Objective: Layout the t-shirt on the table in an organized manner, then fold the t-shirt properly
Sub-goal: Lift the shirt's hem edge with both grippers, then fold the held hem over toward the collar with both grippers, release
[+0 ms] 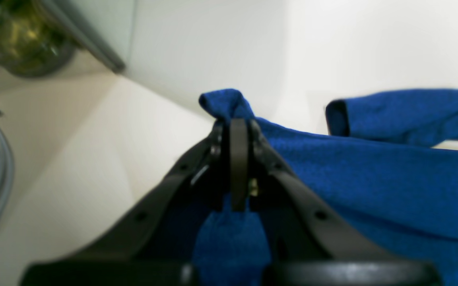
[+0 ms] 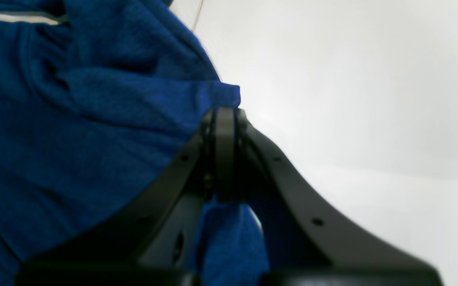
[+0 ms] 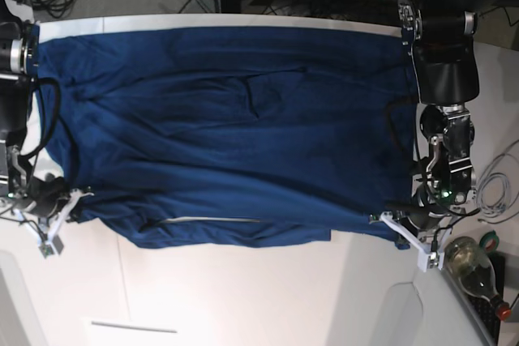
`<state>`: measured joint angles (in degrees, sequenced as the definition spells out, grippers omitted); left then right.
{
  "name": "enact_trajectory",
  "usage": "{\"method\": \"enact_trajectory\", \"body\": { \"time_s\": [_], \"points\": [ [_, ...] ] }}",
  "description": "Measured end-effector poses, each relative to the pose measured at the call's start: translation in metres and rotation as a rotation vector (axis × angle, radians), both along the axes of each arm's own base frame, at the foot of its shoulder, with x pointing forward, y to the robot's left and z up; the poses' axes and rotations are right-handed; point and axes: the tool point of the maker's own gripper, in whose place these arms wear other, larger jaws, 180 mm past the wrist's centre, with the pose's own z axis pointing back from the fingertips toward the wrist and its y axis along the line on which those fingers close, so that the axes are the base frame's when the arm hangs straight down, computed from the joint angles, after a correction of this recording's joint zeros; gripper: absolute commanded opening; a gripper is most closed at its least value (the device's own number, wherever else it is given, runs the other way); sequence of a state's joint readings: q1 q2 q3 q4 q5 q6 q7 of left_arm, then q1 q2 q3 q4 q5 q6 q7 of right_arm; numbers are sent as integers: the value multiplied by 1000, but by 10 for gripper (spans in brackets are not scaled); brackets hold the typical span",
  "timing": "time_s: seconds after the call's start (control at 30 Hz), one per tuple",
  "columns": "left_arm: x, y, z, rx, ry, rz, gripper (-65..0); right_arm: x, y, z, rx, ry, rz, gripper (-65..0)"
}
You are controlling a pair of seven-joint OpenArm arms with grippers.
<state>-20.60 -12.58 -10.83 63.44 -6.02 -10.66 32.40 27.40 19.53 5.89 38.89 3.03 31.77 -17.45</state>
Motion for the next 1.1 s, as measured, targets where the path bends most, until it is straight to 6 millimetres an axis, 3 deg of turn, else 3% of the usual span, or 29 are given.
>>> {"method": "enact_trajectory", "body": {
  "time_s": [0.13, 0.3, 0.5, 0.8, 1.1],
  "points": [
    [-3, 3, 1, 11, -4, 2, -650, 1, -12, 5, 0, -26, -23, -648],
    [-5, 3, -1, 4, 0, 7, -650, -1, -12, 3, 4, -42, -22, -648],
    [-10, 31, 5, -25, -24, 95, -650, -1, -22, 8, -10, -51, -28, -648],
    [-23, 27, -11, -28, 14, 90, -650, -3, -18, 5, -1, -67, -19, -648],
    [-33, 23, 0, 0, -28, 69, -650, -6, -29, 7, -15, -67, -19, -648]
  ]
}}
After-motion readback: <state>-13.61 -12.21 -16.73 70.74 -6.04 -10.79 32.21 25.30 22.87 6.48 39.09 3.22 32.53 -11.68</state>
